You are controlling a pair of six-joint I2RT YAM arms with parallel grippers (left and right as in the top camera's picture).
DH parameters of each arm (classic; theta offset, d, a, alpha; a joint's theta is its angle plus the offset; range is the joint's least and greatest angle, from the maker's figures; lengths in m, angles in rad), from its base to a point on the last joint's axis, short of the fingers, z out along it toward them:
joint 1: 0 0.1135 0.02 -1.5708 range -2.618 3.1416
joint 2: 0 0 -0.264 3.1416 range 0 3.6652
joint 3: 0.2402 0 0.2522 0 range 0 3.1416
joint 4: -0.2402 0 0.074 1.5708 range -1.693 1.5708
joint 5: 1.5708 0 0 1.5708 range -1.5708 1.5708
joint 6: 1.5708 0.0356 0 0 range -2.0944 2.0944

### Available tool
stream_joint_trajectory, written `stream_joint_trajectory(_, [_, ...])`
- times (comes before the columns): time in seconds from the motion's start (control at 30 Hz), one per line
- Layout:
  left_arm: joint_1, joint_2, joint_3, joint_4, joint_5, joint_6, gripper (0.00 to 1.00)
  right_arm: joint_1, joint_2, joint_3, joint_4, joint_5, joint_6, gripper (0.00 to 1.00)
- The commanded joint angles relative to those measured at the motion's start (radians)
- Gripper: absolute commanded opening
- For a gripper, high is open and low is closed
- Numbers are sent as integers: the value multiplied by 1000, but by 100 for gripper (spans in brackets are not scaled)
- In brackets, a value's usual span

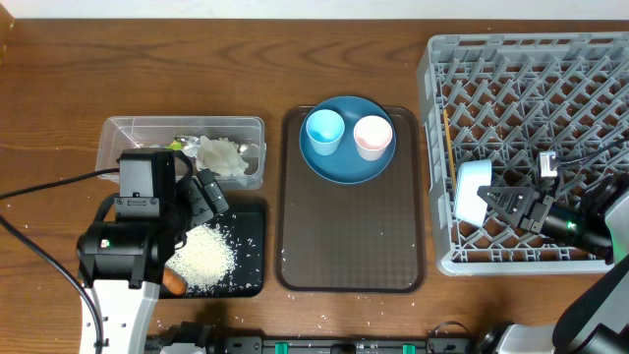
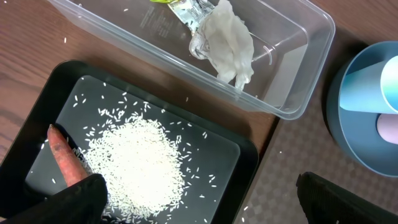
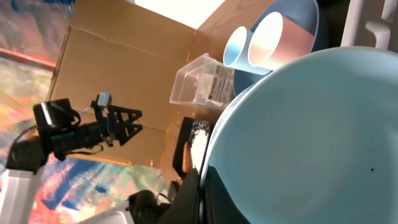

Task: Sort waste into correct bins and load items into the dishwasher rack
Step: 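Lower the bowl into the rack slots and open the right gripper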

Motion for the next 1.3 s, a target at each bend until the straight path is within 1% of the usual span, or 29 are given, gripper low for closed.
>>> stream_joint_trajectory(0.0, [6,1,12,-3,6,9,100,16,5,16,-18,-16,33,1])
stream_joint_trajectory(0.27, [6,1,12,-3,6,9,100,85,5,70,-64,50,31,1])
stream_joint_trajectory(0.5, [6,1,12,-3,6,9,100,85,5,77,-33,167,23,1])
stream_joint_trajectory(0.8, [6,1,12,-3,6,9,100,64,23,70,18,217,43,1])
stream_joint_trajectory(0.9, [6,1,12,-3,6,9,100,42,45,66,18,218,52,1])
stream_joint_trajectory(1.07, [6,1,12,-3,6,9,100,-29,73,66,20,246,110,1])
stream_joint_trajectory(1.27, [6,2,12,-3,6,9,100,-136,74,66,20,317,216,1])
